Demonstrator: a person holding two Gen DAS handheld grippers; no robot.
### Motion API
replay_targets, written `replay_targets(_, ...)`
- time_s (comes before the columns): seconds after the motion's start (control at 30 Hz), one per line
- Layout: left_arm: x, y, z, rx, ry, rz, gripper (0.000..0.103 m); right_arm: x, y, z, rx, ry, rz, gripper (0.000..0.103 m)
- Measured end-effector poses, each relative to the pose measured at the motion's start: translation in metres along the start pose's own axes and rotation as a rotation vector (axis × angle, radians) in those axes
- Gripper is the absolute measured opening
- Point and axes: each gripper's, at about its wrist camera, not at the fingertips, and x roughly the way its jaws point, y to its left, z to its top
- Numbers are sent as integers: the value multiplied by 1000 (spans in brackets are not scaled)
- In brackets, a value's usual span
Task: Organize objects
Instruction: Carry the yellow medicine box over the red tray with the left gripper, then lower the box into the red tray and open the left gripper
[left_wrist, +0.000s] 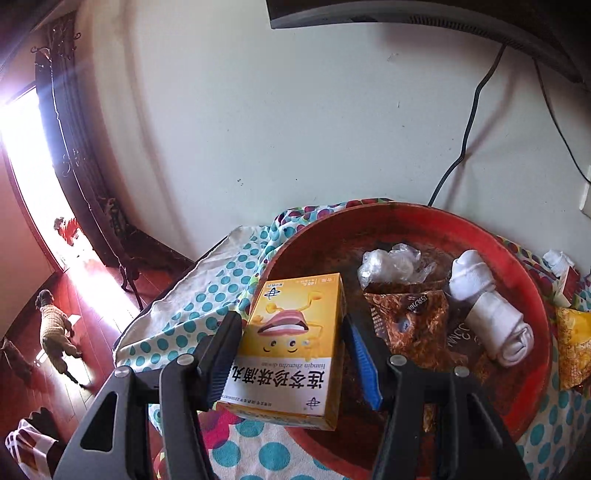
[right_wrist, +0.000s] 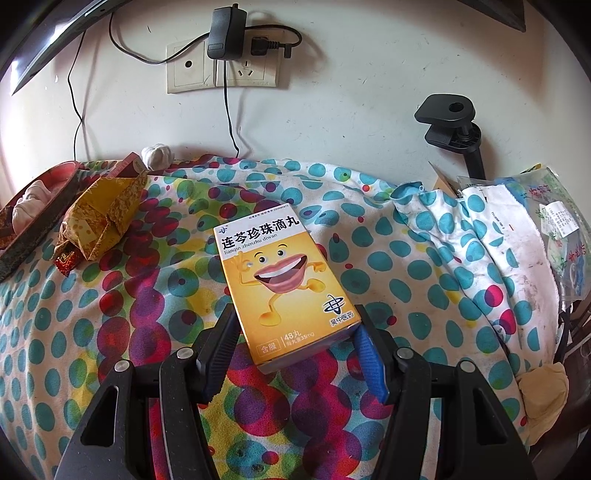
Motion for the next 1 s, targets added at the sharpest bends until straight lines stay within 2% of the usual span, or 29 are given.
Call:
replay_targets(0.17, 16, -15, -7, 25, 36, -1, 58, 1, 2, 0, -14, 4, -7, 57)
replay_targets(0.4, 23, -27, -16, 48, 39, -23, 59, 0, 2, 0, -18, 4, -6, 57)
replay_targets(0.43, 23, -28, -16, 49, 36, -30, 61, 0, 2, 0, -18, 4, -6, 57)
replay_targets(0.47, 23, -28, -17, 49, 42, -44, 69, 0, 2, 0, -18, 4, -6, 57)
replay_targets(0.5, 20, -27, -19, 44, 42, -52, 72, -1, 2, 0, -17, 4, -8, 57)
replay_targets(0.57, 1, -21, -24, 12, -6, -93, 73, 0, 2, 1, -18, 3, -10, 57)
replay_targets(0.7, -58, -12, -48, 31, -102, -140, 76, 0, 3, 0, -29, 4, -9, 57)
replay_targets(0.83, -108, -9, -90, 63, -105, -177, 79, -4, 10, 0, -65, -17, -10, 57)
replay_targets(0.93, -128, -14, -118, 74, -94, -195, 79, -10, 27, 7, -133, -34, -37, 57)
replay_targets(1.0, -136, -17, -129, 82, -103, -203, 79, -24, 41, 20, -140, -65, -11, 57)
